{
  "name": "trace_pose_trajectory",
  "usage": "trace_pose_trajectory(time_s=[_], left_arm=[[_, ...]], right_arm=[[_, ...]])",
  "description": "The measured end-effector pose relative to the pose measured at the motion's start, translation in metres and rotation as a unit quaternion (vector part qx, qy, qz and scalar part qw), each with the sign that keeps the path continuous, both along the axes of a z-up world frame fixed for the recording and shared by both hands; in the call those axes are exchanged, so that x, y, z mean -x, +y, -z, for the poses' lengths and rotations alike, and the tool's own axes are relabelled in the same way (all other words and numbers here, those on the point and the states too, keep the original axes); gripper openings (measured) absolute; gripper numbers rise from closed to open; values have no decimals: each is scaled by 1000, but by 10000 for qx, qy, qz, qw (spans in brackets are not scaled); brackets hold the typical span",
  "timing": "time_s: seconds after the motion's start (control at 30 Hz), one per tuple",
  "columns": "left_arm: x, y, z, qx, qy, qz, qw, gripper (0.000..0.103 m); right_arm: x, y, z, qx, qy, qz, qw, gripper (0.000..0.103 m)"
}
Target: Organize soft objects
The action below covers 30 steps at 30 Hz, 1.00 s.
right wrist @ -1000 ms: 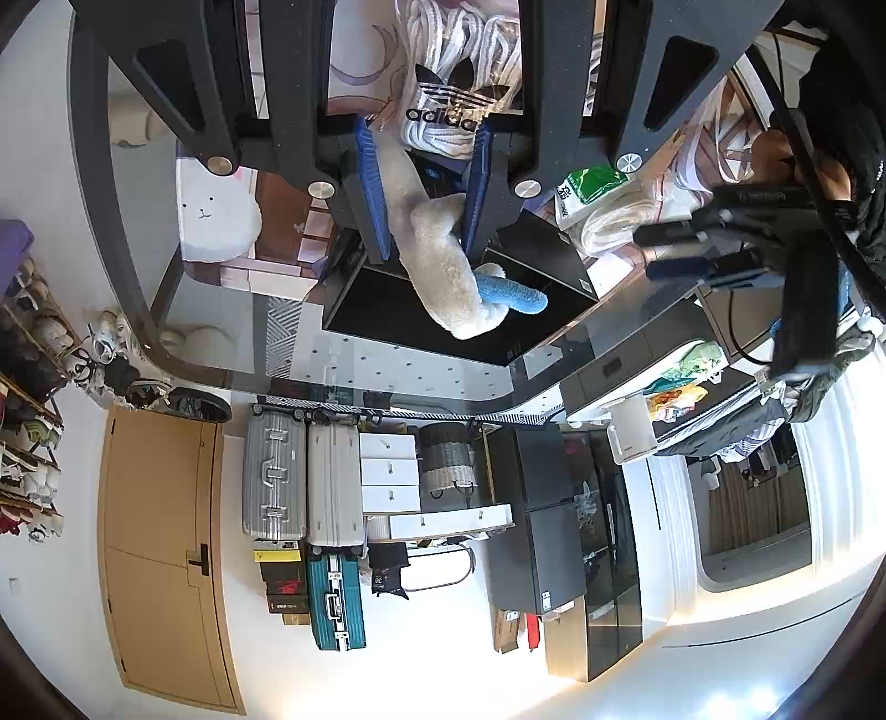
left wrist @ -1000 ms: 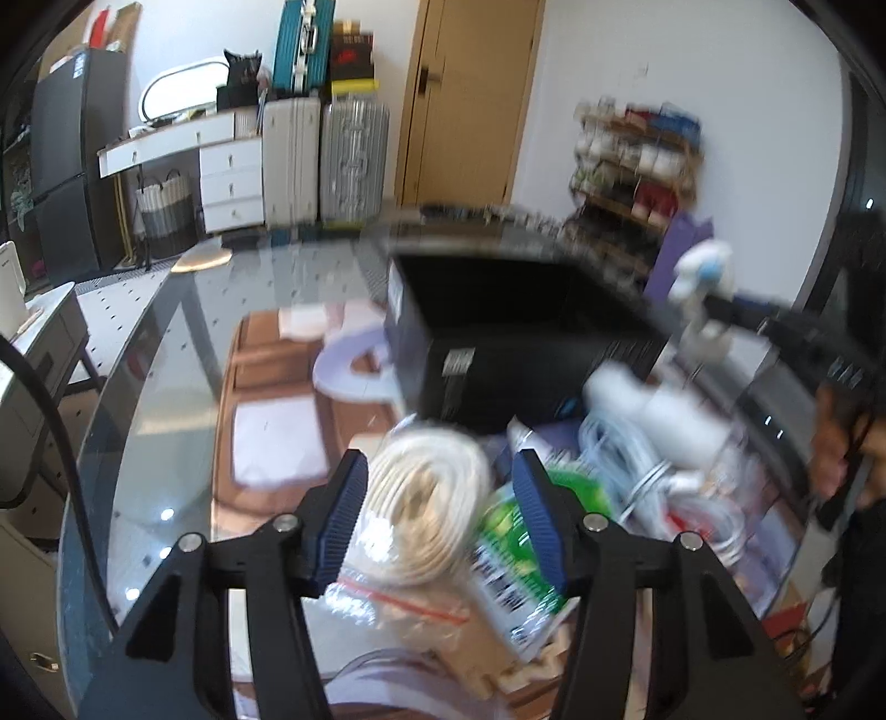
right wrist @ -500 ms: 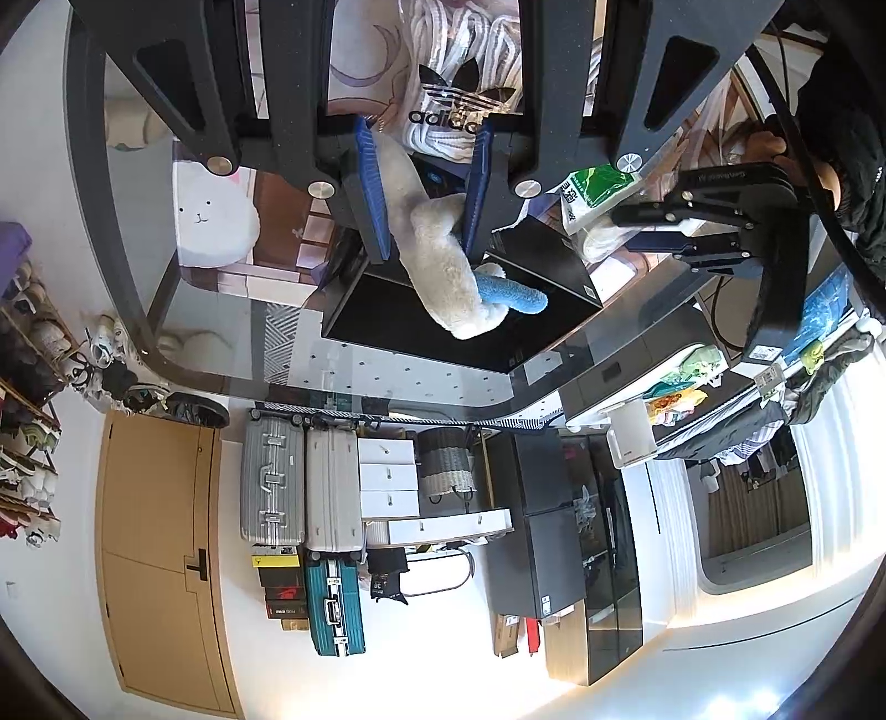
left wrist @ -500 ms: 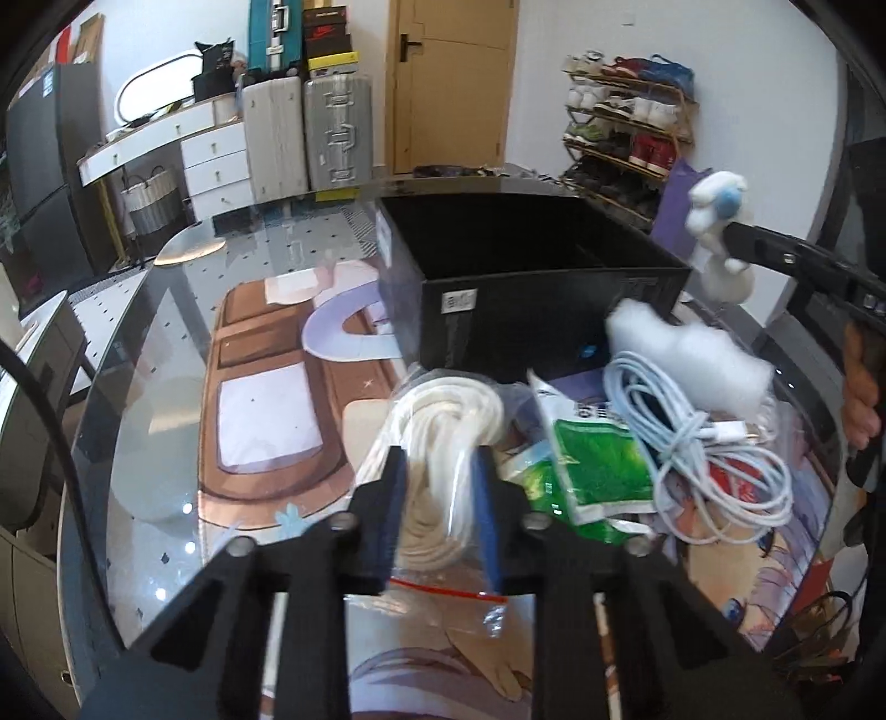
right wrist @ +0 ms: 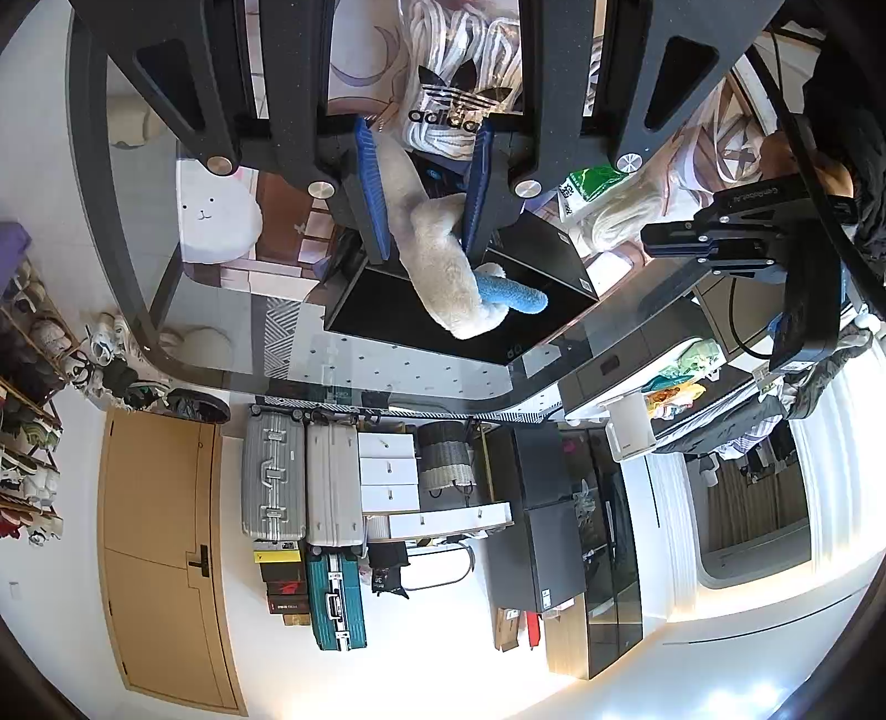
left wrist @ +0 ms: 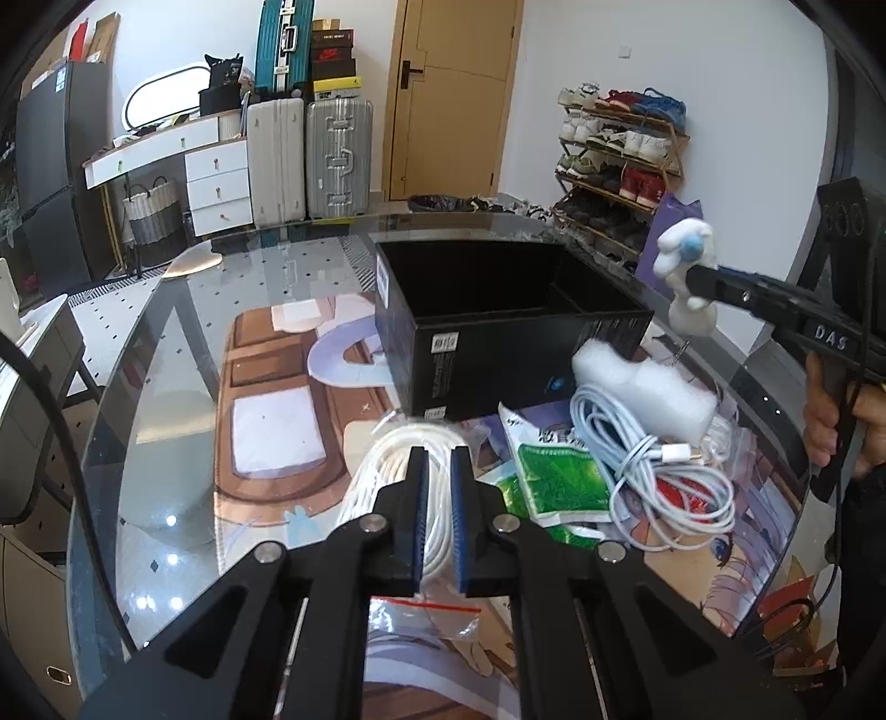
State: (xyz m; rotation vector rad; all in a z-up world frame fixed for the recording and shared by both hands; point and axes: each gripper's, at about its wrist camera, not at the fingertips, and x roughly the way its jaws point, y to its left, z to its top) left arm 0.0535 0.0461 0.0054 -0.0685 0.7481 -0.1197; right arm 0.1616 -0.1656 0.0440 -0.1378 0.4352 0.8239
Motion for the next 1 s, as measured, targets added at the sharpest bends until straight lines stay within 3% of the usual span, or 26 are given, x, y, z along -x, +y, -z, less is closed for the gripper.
trace_pose_trajectory(time_s=[0.1,0.2,0.43,0.57,0.63,0.73,1.0], left_arm=[[-2,3,6,-92,90,-138,9998,12],[-4,7,10,-102,144,-247,9995,54],[-20,8,28,-186,570,-252,9979,56],[-21,6,31,-164,618,-166,9978,56],[-21,5,31,-141,613,-131,9979,42],[-18,4,28,-166,549,-133,9983,33],[-4,6,7,-50,177,-235,9996,31]], right_arm=[[0,0,0,-6,26,-14,10000,27],[1,2,2,42,42,-26,10000,27],[-1,3,4,51,86,-17,9999,27],[-2,5,4,91,85,-30,9999,27],[-3,5,4,79,93,-28,9999,27],[-3,7,3,75,94,-34,9999,27],[-2,6,2,22,44,-20,10000,27]])
